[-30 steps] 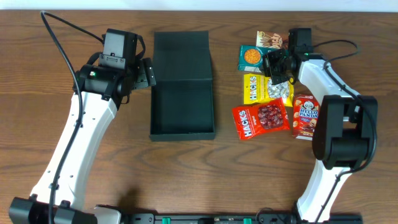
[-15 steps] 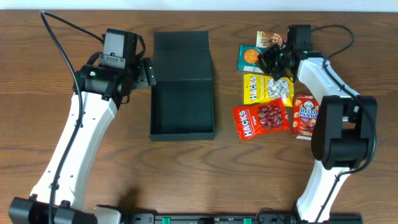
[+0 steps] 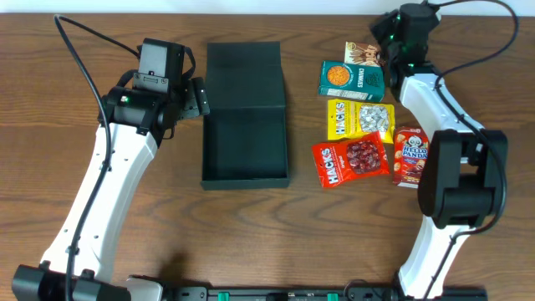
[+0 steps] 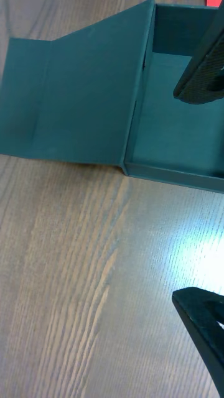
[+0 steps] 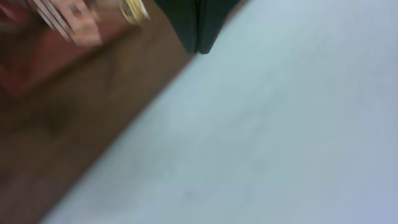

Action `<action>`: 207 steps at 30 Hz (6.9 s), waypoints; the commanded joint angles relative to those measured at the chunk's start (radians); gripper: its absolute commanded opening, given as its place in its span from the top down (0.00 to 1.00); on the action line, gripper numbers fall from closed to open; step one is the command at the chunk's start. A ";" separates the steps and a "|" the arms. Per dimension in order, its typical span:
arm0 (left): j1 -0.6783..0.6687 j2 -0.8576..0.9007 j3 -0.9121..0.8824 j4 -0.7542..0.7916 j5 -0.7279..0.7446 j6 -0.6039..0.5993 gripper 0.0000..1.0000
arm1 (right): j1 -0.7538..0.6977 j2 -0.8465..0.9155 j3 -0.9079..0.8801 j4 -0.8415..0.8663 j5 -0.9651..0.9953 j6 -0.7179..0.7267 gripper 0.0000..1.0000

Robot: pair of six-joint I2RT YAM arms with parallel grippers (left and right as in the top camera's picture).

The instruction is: Pack container

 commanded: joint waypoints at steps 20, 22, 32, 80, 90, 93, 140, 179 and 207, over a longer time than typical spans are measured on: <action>0.005 0.009 0.003 -0.024 -0.047 -0.003 0.05 | -0.056 0.394 0.327 -0.044 -0.013 0.121 0.98; 0.005 0.009 0.003 -0.024 -0.047 -0.004 0.05 | -0.057 0.399 0.336 -0.066 -0.013 0.121 0.98; 0.005 0.009 0.003 -0.010 -0.048 -0.003 0.05 | -0.061 0.399 0.336 -0.238 -0.063 0.121 0.98; 0.004 0.009 0.003 -0.027 -0.047 -0.003 0.05 | -0.005 0.236 0.437 -0.732 -0.391 -0.459 0.98; 0.004 0.009 0.003 -0.027 -0.048 0.001 0.05 | 0.000 -0.071 0.445 -0.974 -0.321 -0.817 0.41; 0.004 0.009 0.003 -0.027 -0.048 0.005 0.05 | 0.000 -0.138 0.445 -1.108 -0.322 -0.948 0.14; 0.005 0.009 0.003 -0.031 -0.048 0.023 0.05 | 0.256 -0.174 0.442 -1.716 -0.278 -1.867 0.01; 0.004 0.009 0.003 -0.039 -0.073 0.031 0.05 | 0.176 0.158 0.442 -1.465 -0.196 -2.279 0.01; 0.005 0.009 0.003 -0.054 -0.099 0.031 0.05 | 0.175 0.236 0.442 -1.376 -0.227 -2.277 0.12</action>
